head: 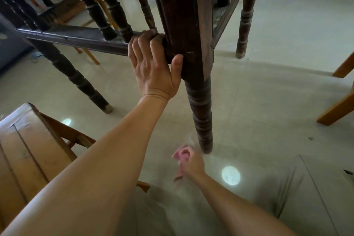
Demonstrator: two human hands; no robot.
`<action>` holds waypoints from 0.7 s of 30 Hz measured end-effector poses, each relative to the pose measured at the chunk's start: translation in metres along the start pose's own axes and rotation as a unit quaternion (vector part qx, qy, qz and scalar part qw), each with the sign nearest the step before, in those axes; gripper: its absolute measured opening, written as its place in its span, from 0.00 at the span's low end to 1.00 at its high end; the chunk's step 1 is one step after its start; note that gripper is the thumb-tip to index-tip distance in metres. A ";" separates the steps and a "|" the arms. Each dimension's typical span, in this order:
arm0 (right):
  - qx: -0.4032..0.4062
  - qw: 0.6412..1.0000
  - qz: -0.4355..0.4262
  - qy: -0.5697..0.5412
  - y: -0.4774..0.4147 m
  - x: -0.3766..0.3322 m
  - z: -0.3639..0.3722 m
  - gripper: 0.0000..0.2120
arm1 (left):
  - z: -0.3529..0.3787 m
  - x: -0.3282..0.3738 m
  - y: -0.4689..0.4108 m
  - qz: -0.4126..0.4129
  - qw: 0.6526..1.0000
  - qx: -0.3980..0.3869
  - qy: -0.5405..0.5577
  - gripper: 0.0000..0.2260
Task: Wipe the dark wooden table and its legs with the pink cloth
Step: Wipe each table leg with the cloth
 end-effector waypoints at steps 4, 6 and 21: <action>0.067 0.998 0.001 0.002 -0.007 -0.001 -0.045 0.09 | -0.001 0.001 -0.002 -0.003 1.000 -0.004 0.004 0.24; 0.179 0.980 0.023 -0.088 -0.025 -0.016 -0.082 0.10 | -0.001 0.001 -0.001 -0.009 1.000 -0.001 0.008 0.24; 0.237 0.909 0.128 -0.319 -0.025 -0.034 -0.073 0.08 | -0.001 0.000 -0.002 -0.006 1.000 -0.016 0.010 0.25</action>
Point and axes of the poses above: each hand's wrist, its own y-axis away from the middle knuckle, its own z-axis out of the palm, x = y × z, the point moved 1 cm from there along -y, towards the middle knuckle, and after that the axes turned 15 degrees about -y, right-handed, at the moved point
